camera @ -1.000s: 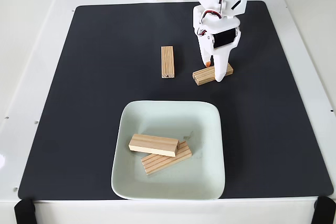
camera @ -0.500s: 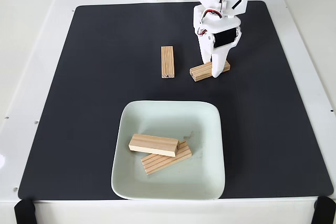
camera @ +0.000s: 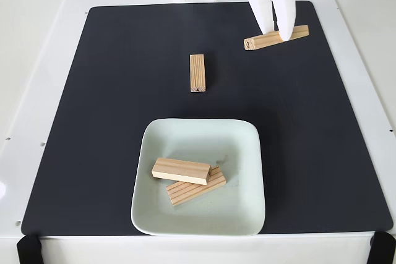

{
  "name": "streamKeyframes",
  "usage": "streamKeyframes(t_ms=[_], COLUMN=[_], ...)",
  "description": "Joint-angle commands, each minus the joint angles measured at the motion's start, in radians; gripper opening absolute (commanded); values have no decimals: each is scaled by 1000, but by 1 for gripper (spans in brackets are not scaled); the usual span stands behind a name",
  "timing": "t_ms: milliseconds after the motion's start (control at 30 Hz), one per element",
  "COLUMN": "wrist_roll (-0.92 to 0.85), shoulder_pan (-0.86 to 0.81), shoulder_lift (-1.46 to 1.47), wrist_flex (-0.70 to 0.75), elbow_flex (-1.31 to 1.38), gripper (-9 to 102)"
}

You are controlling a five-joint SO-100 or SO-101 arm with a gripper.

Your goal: Pick up the wooden block and place them on the plate.

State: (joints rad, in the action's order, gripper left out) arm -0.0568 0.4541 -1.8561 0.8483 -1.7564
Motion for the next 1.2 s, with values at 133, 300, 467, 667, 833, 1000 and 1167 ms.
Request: streamKeyframes(t_ms=[133,300,467,667,833,1000,1167], wrist_roll=[78,138,140,140,140,140,140], shoulder_pan=[-137,-232,-290,-307,-298,-287,-270], shoulder_lift=[236,575,861,977,936,833,765], wrist_flex=[-21,-12,-11,-9,-9,-18,-18], elbow_flex=[379,802,1143,1273,1198,1052,974], gripper=[0,0,0,0,0,0,0])
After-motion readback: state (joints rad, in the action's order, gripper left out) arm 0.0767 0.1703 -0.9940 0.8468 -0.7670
